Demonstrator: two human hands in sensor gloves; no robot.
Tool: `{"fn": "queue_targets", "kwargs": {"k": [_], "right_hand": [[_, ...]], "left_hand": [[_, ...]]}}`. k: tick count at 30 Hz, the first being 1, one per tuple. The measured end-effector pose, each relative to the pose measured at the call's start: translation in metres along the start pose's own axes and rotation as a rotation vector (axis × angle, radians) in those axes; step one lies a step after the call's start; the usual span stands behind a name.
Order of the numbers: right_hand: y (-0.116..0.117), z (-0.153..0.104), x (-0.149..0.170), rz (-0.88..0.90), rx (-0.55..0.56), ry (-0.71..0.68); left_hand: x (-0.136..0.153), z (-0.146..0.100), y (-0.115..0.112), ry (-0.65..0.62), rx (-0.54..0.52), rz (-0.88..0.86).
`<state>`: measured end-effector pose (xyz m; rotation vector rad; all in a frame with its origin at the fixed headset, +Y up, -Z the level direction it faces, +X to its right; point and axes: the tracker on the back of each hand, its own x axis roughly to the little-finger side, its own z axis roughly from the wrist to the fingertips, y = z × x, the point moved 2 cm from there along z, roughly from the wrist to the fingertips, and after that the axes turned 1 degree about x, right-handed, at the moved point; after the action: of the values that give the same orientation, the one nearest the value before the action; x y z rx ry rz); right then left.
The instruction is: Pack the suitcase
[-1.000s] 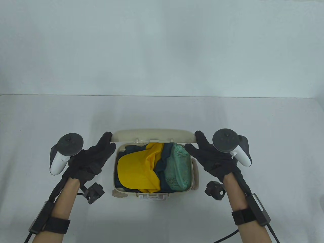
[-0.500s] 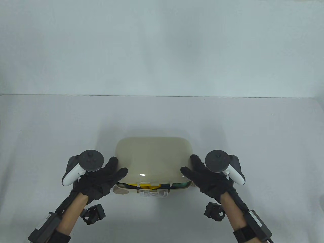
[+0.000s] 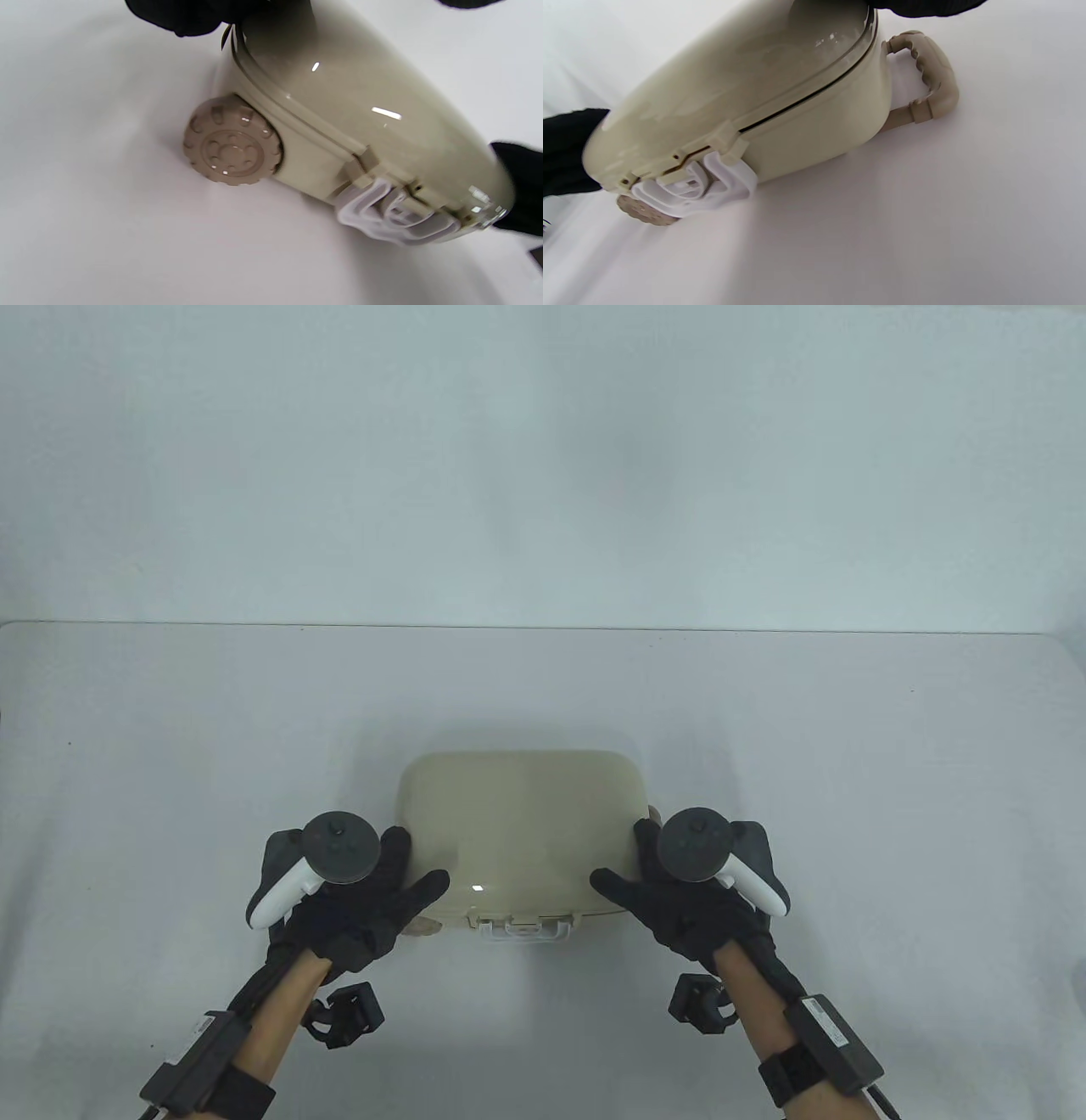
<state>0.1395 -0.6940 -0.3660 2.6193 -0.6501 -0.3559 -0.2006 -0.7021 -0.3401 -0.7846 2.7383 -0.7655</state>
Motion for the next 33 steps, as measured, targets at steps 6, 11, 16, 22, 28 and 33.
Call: {"fn": "queue_targets", "kwargs": {"k": [6,11,16,22,28,33], "right_hand": [[0.002,-0.001,-0.002,-0.071,-0.013,-0.001],[-0.005,-0.01,-0.002,-0.079,0.012,-0.008],[-0.015,-0.042,-0.017,-0.164,0.155,-0.075],[0.002,-0.052,-0.03,-0.194,0.133,-0.163],[0.042,-0.033,-0.022,-0.147,-0.092,-0.15],[0.06,-0.021,-0.011,-0.056,-0.228,-0.108]], "left_hand": [[0.0,-0.006,0.001,-0.002,0.003,0.052],[-0.01,0.003,0.03,0.03,-0.118,0.123],[-0.026,0.038,0.059,0.023,-0.159,0.143],[-0.032,0.076,0.061,0.074,-0.102,0.161],[-0.022,0.09,0.053,0.107,-0.036,0.194],[-0.018,0.09,0.051,0.108,-0.033,0.163]]}}
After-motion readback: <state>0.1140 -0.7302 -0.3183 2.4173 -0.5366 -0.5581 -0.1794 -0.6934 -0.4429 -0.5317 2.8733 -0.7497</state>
